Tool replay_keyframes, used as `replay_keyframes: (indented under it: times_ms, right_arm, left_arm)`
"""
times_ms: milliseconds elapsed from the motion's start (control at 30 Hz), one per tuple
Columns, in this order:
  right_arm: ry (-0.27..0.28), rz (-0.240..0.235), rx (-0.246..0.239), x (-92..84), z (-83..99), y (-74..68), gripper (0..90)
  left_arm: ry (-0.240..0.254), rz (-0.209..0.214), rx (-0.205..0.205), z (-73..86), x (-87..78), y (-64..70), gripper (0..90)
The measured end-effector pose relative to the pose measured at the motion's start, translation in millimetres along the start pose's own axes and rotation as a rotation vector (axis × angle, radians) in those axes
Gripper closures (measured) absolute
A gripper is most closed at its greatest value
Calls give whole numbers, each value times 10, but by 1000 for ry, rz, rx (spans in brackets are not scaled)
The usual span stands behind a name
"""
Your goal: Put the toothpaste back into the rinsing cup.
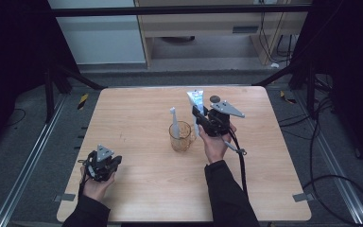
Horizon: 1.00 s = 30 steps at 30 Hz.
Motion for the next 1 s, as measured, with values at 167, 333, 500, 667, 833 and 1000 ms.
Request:
replay_keyframes:
  times_ms: [167,333,500,667,833,1000]
  right_arm:
    - [14,-9,19,48,-29,-30,695]
    - [26,-8,22,119,-44,-73,695]
    - [44,-12,35,193,-58,-102,694]
    - [56,-21,44,259,-56,-144,694]
    - [58,-19,38,324,-25,-183,693]
    - [56,-22,31,383,5,-206,692]
  left_arm:
    - [0,3,-1,-4,-2,3,900]
    - [-3,2,2,0,4,8,900]
    - [0,-1,1,2,-1,4,899]
    - [0,-1,1,3,-1,1,898]
    - [1,-2,1,3,-3,-2,898]
    - [-2,-1,0,7,6,-6,898]
Point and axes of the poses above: each handheld gripper's, and its own axes: x roughly forward along the jaws, z roughly out of its underside, y roughly to its right, the point moved 6 cm from there along x, roughly forward along the jaws, and after that the axes turned 10 degrees about z, right-handed, at the moved point
